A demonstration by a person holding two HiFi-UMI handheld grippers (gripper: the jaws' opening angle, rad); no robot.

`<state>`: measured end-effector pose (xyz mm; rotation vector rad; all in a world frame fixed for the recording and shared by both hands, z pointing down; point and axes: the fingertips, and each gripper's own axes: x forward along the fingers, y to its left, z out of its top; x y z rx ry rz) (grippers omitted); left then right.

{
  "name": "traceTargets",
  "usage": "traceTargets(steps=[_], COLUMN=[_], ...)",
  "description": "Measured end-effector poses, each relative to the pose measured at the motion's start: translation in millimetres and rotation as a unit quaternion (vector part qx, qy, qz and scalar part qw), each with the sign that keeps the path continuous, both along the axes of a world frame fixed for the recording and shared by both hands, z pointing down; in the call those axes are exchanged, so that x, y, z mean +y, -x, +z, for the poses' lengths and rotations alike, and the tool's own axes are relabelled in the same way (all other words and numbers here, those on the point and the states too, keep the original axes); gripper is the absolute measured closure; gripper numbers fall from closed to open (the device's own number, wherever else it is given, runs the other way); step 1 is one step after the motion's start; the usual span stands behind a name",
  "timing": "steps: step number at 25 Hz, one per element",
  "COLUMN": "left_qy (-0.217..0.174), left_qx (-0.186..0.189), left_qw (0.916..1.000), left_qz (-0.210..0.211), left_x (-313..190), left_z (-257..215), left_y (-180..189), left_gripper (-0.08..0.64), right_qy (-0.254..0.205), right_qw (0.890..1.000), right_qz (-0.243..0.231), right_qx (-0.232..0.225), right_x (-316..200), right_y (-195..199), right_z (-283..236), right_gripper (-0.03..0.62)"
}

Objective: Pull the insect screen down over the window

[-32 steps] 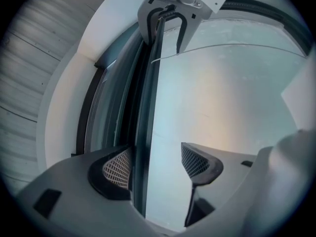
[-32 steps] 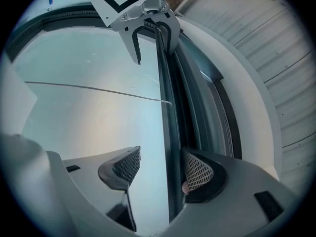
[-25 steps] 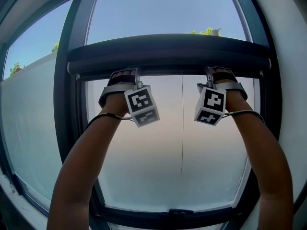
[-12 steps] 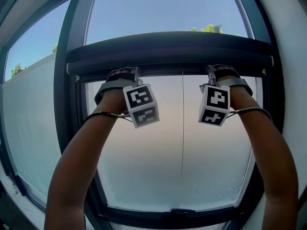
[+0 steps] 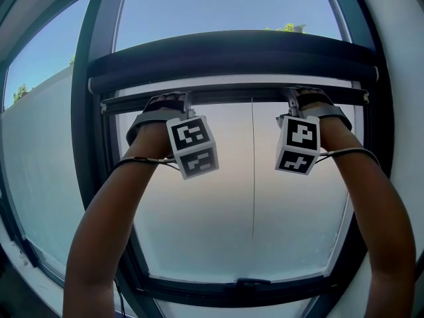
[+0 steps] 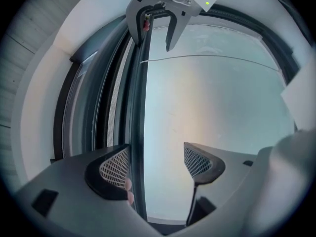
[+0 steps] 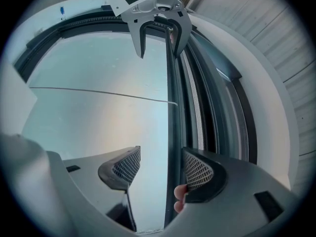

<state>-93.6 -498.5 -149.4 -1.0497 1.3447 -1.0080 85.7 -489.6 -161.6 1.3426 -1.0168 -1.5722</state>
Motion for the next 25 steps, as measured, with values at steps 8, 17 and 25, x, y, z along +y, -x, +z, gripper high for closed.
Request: traceTargets(steps=[8, 17, 25], left_qy=[0.064, 0.083, 0.118], left_qx=[0.001, -0.014, -0.012], left_qw=[0.998, 0.9964, 0.9929], left_qz=[0.003, 0.01, 0.012], left_x=[2.4, 5.9, 8.2], left_z=[51.0, 90.8, 122.7], left_y=[0.2, 0.9, 1.2], left_gripper=[0.238, 0.238, 0.238], right_qy=[0.03, 0.058, 0.09], right_qw=[1.0, 0.998, 0.996], right_qz=[0.005, 0.008, -0.004], right_qx=[-0.001, 0.005, 0.007], right_x=[3.7, 5.6, 7.8], right_y=[1.6, 0.6, 1.8], right_z=[50.2, 90.2, 122.0], right_gripper=[0.345, 0.345, 0.345])
